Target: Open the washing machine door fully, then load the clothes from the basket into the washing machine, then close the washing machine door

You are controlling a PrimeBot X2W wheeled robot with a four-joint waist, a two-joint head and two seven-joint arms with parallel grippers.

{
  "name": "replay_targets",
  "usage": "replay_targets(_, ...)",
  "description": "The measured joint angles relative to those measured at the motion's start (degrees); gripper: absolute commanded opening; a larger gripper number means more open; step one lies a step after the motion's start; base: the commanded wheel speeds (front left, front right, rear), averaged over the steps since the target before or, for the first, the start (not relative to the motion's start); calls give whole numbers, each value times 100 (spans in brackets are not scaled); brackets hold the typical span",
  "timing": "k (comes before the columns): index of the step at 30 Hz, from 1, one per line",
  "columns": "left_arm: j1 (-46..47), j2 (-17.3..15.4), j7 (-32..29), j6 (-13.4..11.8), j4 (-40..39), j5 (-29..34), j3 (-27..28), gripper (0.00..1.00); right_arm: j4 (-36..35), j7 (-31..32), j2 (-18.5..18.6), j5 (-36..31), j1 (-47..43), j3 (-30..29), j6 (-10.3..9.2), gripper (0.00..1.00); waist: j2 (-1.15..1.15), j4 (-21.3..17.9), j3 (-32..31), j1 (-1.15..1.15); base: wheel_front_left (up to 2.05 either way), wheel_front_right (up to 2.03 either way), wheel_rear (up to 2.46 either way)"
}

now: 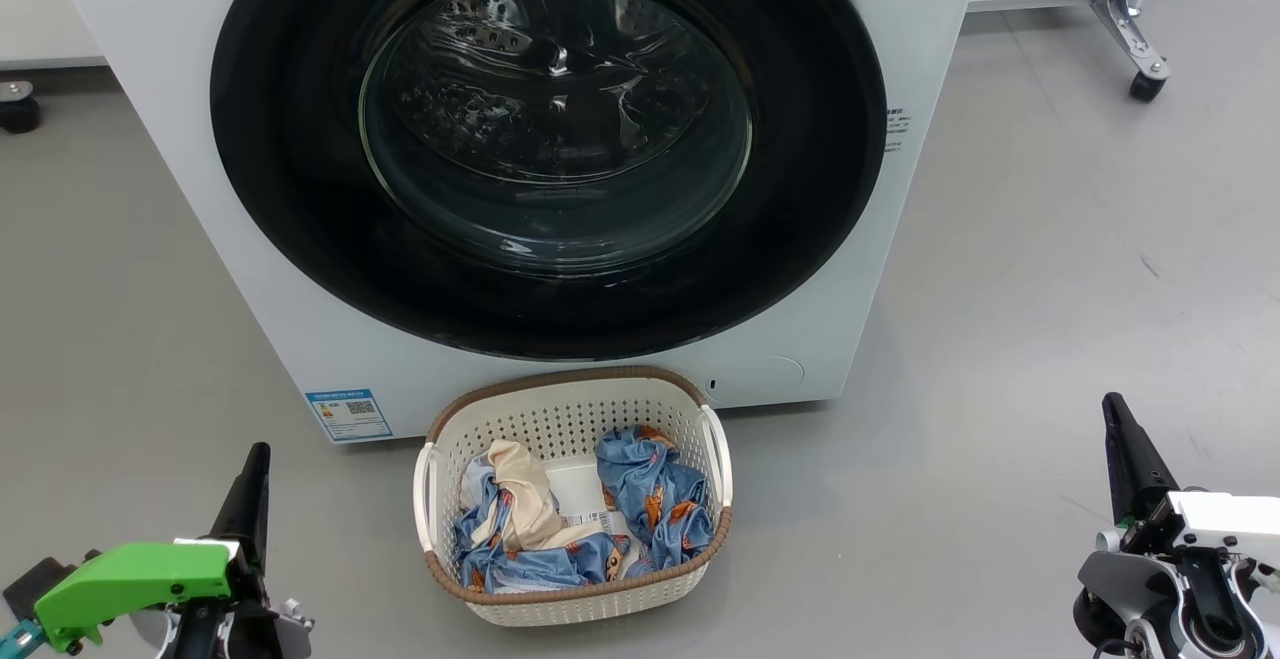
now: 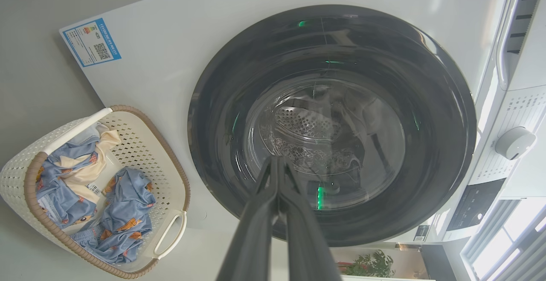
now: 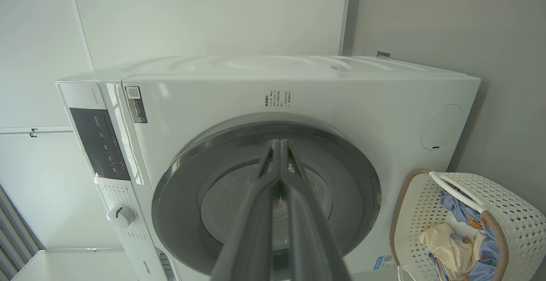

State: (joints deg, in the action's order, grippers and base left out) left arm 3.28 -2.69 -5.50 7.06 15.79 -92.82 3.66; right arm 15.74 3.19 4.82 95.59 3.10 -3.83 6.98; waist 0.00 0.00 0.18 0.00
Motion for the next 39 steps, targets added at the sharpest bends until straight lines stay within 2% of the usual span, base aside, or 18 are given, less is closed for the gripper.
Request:
replay_targets(6, 0, 0, 0, 0, 0, 0, 0, 0, 0, 1, -5, -1, 0, -4, 1, 0, 0, 0, 0, 0, 0, 0, 0)
replay_targets(7, 0, 1, 0, 0, 0, 0, 0, 100, 0, 1, -7, -1, 0, -5, 1, 100, 0, 0, 0, 0, 0, 0, 0)
replay_targets(15, -391, 179, 3, -4, 400, 2, -46, 100, 379, -3, -255, 0, -409, 43, -5, 100, 0, -2, 2, 0, 0, 0, 0)
replay_targets(24, -393, 176, 168, -4, 349, 159, -174, 100, 289, -151, -252, -166, -413, 79, -5, 100, 0, 9, 11, 0, 0, 0, 0)
replay_targets(32, -397, 135, 365, -4, 282, 613, -255, 100, 131, -313, -104, -838, -413, 196, -5, 100, 0, 29, 9, 0, 0, 0, 0)
replay_targets(39, -422, 101, 467, -5, 209, 1259, -220, 100, -25, -416, -48, -1600, -413, 209, -5, 100, 0, 41, 15, 0, 0, 0, 0)
